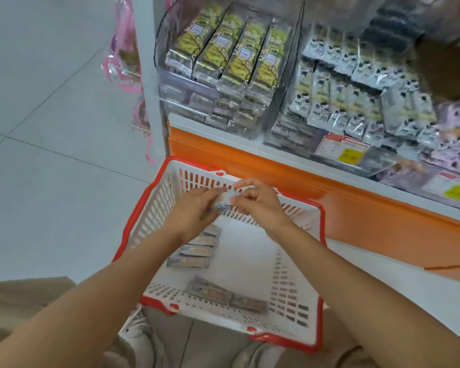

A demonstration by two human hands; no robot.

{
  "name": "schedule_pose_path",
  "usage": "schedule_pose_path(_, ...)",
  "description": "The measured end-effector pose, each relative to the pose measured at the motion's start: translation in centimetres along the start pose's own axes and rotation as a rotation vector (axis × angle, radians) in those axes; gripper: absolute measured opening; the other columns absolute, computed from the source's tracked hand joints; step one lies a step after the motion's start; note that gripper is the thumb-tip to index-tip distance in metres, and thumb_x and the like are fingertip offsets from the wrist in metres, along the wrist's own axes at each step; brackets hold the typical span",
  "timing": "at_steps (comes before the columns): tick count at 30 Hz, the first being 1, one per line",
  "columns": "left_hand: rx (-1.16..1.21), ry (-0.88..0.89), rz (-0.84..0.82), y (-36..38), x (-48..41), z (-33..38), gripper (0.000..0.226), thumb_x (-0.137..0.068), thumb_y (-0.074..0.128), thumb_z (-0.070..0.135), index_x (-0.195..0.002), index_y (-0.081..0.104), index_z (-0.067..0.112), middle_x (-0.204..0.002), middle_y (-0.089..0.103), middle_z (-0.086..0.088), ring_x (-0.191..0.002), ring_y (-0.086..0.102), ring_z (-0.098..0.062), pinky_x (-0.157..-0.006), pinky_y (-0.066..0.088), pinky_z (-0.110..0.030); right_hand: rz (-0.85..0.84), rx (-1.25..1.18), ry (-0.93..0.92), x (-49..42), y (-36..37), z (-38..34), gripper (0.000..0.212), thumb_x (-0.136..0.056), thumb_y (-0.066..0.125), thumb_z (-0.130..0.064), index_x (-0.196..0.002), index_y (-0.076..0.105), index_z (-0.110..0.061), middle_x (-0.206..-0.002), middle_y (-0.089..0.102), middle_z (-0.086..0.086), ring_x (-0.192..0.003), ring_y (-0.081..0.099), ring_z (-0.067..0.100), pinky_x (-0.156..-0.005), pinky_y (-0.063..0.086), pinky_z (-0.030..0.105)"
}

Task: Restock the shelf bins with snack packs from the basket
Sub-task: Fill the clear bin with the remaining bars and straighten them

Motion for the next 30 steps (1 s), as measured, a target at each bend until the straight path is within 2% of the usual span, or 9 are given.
schedule_pose_path(3,0.241,-0.079,-0.014,-0.5,-0.2,2.6,0.029,-0.094,0.062,0.028,-0.123,0.057,0.03,-0.104,0.064,0.015,-0.091,0.059,-0.002,-0.081,0.048,-0.021,0.054,-0.064,-0.106,2.1,-1.9,-0.9,0.026,-0.087,0.071,-0.01,-0.107,0.058,-0.019,-0.084,0.069,0.008,-0.071,0.063,0.007,-0.068,0.05,0.019)
schedule_pose_path(8,0.799,-0.17,-0.025,-2.0,-0.2,6.3,0.023,-0.098,0.056,0.014,-0.12,0.062,0.015,-0.107,0.071,-0.006,-0.1,0.065,-0.016,-0.091,0.051,-0.031,0.057,0.055,-0.223,5.3,-4.5,0.1,0.04,-0.083,0.076,-0.016,-0.115,0.054,-0.025,-0.107,0.064,0.003,-0.094,0.061,0.013,-0.076,0.048,0.018)
schedule_pose_path(14,0.831,-0.043,-0.047,-3.1,-1.4,11.3,0.022,-0.1,0.053,0.018,-0.119,0.063,0.013,-0.102,0.073,0.006,-0.093,0.065,-0.002,-0.082,0.05,-0.02,0.154,0.12,-0.337,8.6,-7.5,-1.0,0.036,-0.079,0.08,-0.014,-0.107,0.057,-0.014,-0.097,0.064,0.008,-0.082,0.06,0.019,-0.071,0.05,0.029)
schedule_pose_path(16,0.721,0.032,-0.009,-3.5,-2.3,12.6,0.03,-0.101,0.054,0.023,-0.13,0.057,0.018,-0.121,0.066,0.006,-0.109,0.059,-0.003,-0.093,0.045,-0.02,0.22,0.143,-0.393,9.4,-9.2,-2.7,0.033,-0.079,0.079,-0.016,-0.105,0.058,-0.016,-0.094,0.065,0.007,-0.082,0.06,0.022,-0.071,0.051,0.032)
schedule_pose_path(18,0.4,0.149,0.19,-4.7,-3.7,13.6,0.037,-0.1,0.051,0.026,-0.137,0.051,0.021,-0.136,0.053,0.004,-0.125,0.045,-0.008,-0.105,0.032,-0.019,0.326,0.156,-0.444,9.8,-11.2,-4.7,0.031,-0.08,0.078,-0.017,-0.103,0.059,-0.02,-0.089,0.063,0.004,-0.078,0.058,0.018,-0.07,0.05,0.03)
schedule_pose_path(22,-0.14,0.352,0.489,-8.1,-6.7,15.6,0.049,-0.09,0.049,0.021,-0.139,0.05,0.019,-0.147,0.044,-0.001,-0.144,0.023,-0.023,-0.116,0.006,-0.039,0.571,0.316,-0.548,9.3,-15.8,-9.2,0.025,-0.085,0.073,-0.021,-0.105,0.058,-0.021,-0.076,0.053,-0.005,-0.065,0.049,0.006,-0.061,0.047,0.026)
schedule_pose_path(24,-0.304,0.326,0.477,-8.9,-7.9,15.9,0.057,-0.091,0.056,0.019,-0.146,0.041,0.019,-0.156,0.033,-0.005,-0.149,0.014,-0.027,-0.12,0.0,-0.045,0.661,0.46,-0.562,8.4,-17.3,-10.9,0.025,-0.087,0.07,-0.024,-0.109,0.059,-0.018,-0.074,0.051,-0.004,-0.062,0.048,0.009,-0.058,0.045,0.033)
schedule_pose_path(28,-0.528,0.182,0.377,-8.8,-9.3,14.9,0.076,-0.095,0.056,0.036,-0.156,0.014,0.02,-0.165,0.006,-0.006,-0.152,-0.004,-0.025,-0.119,-0.01,-0.046,0.741,0.745,-0.483,5.7,-18.8,-12.2,0.025,-0.088,0.064,-0.025,-0.111,0.062,-0.015,-0.074,0.049,-0.007,-0.063,0.047,0.011,-0.049,0.03,0.022)
schedule_pose_path(30,-0.579,0.171,0.349,-8.4,-9.6,14.3,0.08,-0.095,0.054,0.039,-0.157,0.007,0.02,-0.165,-0.002,-0.005,-0.151,-0.009,-0.024,-0.117,-0.014,-0.046,0.764,0.834,-0.454,4.5,-19.0,-12.2,0.022,-0.088,0.063,-0.026,-0.107,0.064,-0.014,-0.074,0.05,-0.004,-0.07,0.052,0.017,-0.051,0.029,0.025)
Point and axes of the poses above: each hand's wrist, its own x-axis away from the middle knuckle, its own y-axis out of the palm, z = x × y, the point moved 2 cm from there along -x, towards the middle knuckle
